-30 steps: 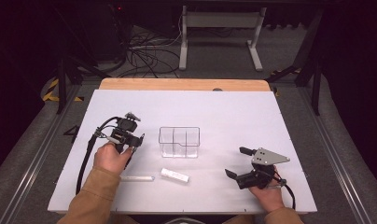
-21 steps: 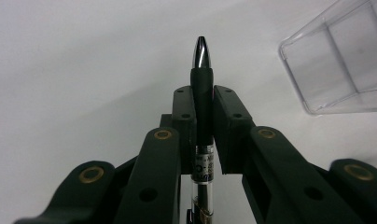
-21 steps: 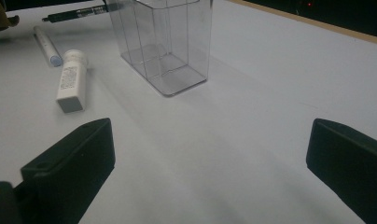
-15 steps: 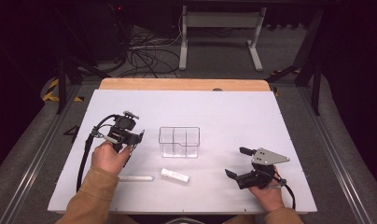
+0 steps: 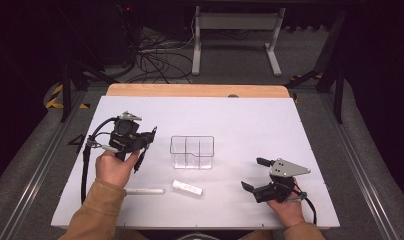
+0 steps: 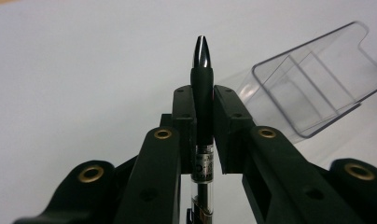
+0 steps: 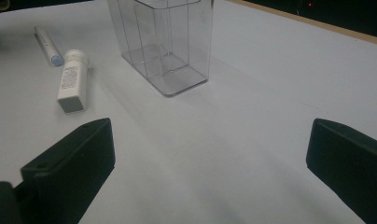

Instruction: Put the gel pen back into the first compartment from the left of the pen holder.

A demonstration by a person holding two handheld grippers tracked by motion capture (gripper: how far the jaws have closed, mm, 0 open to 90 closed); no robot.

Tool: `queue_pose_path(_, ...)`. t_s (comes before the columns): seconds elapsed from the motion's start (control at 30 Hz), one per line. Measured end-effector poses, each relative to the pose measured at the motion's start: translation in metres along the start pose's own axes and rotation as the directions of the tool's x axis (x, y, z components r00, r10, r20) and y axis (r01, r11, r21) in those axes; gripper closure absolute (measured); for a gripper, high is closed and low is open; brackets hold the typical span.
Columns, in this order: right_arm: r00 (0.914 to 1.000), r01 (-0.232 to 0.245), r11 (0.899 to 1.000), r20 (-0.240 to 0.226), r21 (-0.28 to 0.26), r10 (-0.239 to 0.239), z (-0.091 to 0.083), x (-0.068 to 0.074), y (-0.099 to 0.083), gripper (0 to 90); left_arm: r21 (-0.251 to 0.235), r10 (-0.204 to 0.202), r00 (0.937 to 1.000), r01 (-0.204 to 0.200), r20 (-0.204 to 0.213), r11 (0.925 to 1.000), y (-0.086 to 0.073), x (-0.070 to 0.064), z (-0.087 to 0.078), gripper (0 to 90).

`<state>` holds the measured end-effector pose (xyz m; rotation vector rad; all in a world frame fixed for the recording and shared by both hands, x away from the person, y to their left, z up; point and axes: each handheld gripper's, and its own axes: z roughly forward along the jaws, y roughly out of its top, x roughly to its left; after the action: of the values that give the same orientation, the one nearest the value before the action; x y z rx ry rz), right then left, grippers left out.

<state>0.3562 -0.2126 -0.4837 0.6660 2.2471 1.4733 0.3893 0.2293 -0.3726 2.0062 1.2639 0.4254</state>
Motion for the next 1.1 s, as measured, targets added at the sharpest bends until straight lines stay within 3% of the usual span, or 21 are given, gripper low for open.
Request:
queue_pose_path(0.03,1.0,0.0,1.0,-0.001,0.001,0.0,0.0,0.0,0.0,1.5,0.0,0.0,1.0,0.0,0.0,1.0,0.0,0.0,0.0,80.0)
queue_pose_path(0.2,1.0,0.001,1.0,-0.001,0.0,-0.001,0.0,0.0,0.0,1.5,-0.095,0.003,0.9991,0.001,0.042,0.9955,0.0,-0.002,-0.007,80.0)
queue_pose_path(0.23,1.0,0.002,1.0,-0.001,-0.001,-0.002,0.0,0.0,0.0,1.5,-0.135,0.03,0.9987,-0.024,0.042,0.9906,0.0,-0.001,-0.009,80.0)
queue_pose_path(0.27,1.0,0.002,1.0,-0.001,-0.001,-0.002,0.0,0.0,0.0,1.5,-0.135,0.03,0.9987,-0.024,0.042,0.9906,0.0,-0.001,-0.009,80.0)
queue_pose_path(0.33,1.0,0.002,1.0,-0.001,-0.001,-0.002,0.0,0.0,0.0,1.5,-0.169,0.017,0.9961,-0.003,0.086,0.9855,0.0,0.0,-0.01,80.0)
queue_pose_path(0.37,1.0,0.002,1.0,-0.001,-0.001,-0.002,0.0,0.0,0.0,1.5,-0.169,0.017,0.9961,-0.003,0.086,0.9855,0.0,0.0,-0.01,80.0)
queue_pose_path(0.43,1.0,-0.001,1.0,-0.002,0.0,0.001,0.0,0.001,0.0,1.5,-0.221,0.021,0.9943,0.003,0.105,0.9752,-0.001,0.001,-0.013,79.9)
queue_pose_path(0.47,1.0,-0.001,1.0,-0.002,0.0,0.001,0.0,0.001,0.0,1.5,-0.221,0.021,0.9943,0.003,0.105,0.9752,-0.001,0.001,-0.013,80.0)
queue_pose_path(0.5,1.0,0.0,1.0,-0.002,0.0,0.0,0.0,0.001,0.0,1.5,-0.261,0.032,0.9922,0.0,0.12,0.9652,-0.001,0.001,-0.016,79.9)
queue_pose_path(0.53,1.0,0.0,1.0,-0.001,0.0,0.0,0.0,0.001,0.0,1.5,-0.261,0.032,0.9922,0.0,0.12,0.9652,-0.001,0.001,-0.016,79.9)
queue_pose_path(0.63,1.0,0.0,1.0,-0.003,-0.002,0.0,0.0,0.001,0.0,1.5,-0.316,0.041,0.9837,0.017,0.175,0.9486,-0.002,0.001,-0.019,79.9)
queue_pose_path(0.67,1.0,0.001,1.0,-0.003,-0.002,-0.001,0.0,0.001,0.0,1.5,-0.316,0.041,0.9837,0.017,0.175,0.9486,-0.002,0.001,-0.019,79.9)
queue_pose_path(0.7,1.0,0.001,1.0,-0.002,-0.001,-0.001,0.0,0.001,0.0,1.5,-0.354,0.056,0.9797,0.016,0.193,0.9352,-0.002,0.001,-0.021,79.9)
queue_pose_path(0.77,1.0,-0.003,1.0,-0.004,-0.001,0.003,0.0,0.001,0.0,1.5,-0.382,0.071,0.9742,0.017,0.214,0.9239,-0.003,0.0,-0.022,79.9)
queue_pose_path(0.8,1.0,-0.002,1.0,-0.004,-0.001,0.002,0.0,0.001,0.0,1.5,-0.382,0.071,0.9742,0.017,0.214,0.9239,-0.003,0.0,-0.022,79.9)
queue_pose_path(0.83,1.0,-0.002,1.0,-0.004,-0.001,0.002,0.0,0.001,0.0,1.5,-0.413,0.093,0.9697,0.009,0.226,0.9107,-0.004,0.0,-0.022,79.9)
queue_pose_path(0.87,1.0,-0.002,1.0,-0.004,-0.001,0.002,0.0,0.001,0.0,1.5,-0.413,0.093,0.9697,0.009,0.226,0.9107,-0.004,0.0,-0.022,79.8)
queue_pose_path(0.9,1.0,0.0,1.0,-0.005,-0.002,0.0,0.0,0.001,0.0,1.5,-0.436,0.118,0.9671,-0.009,0.225,0.9001,-0.004,-0.001,-0.02,79.8)
queue_pose_path(0.93,1.0,0.0,1.0,-0.005,-0.002,0.0,0.0,0.001,0.0,1.5,-0.436,0.118,0.9671,-0.009,0.225,0.9001,-0.004,-0.001,-0.02,79.7)
queue_pose_path(0.97,1.0,0.0,1.0,-0.004,-0.001,0.0,0.0,0.001,0.0,1.6,-0.449,0.124,0.9582,0.005,0.258,0.8935,-0.004,-0.001,-0.018,79.8)
queue_pose_path(1.1,1.0,0.0,1.0,-0.005,-0.003,0.0,0.0,0.001,0.0,1.5,-0.482,0.134,0.9459,0.027,0.296,0.8758,-0.003,-0.002,-0.016,79.8)
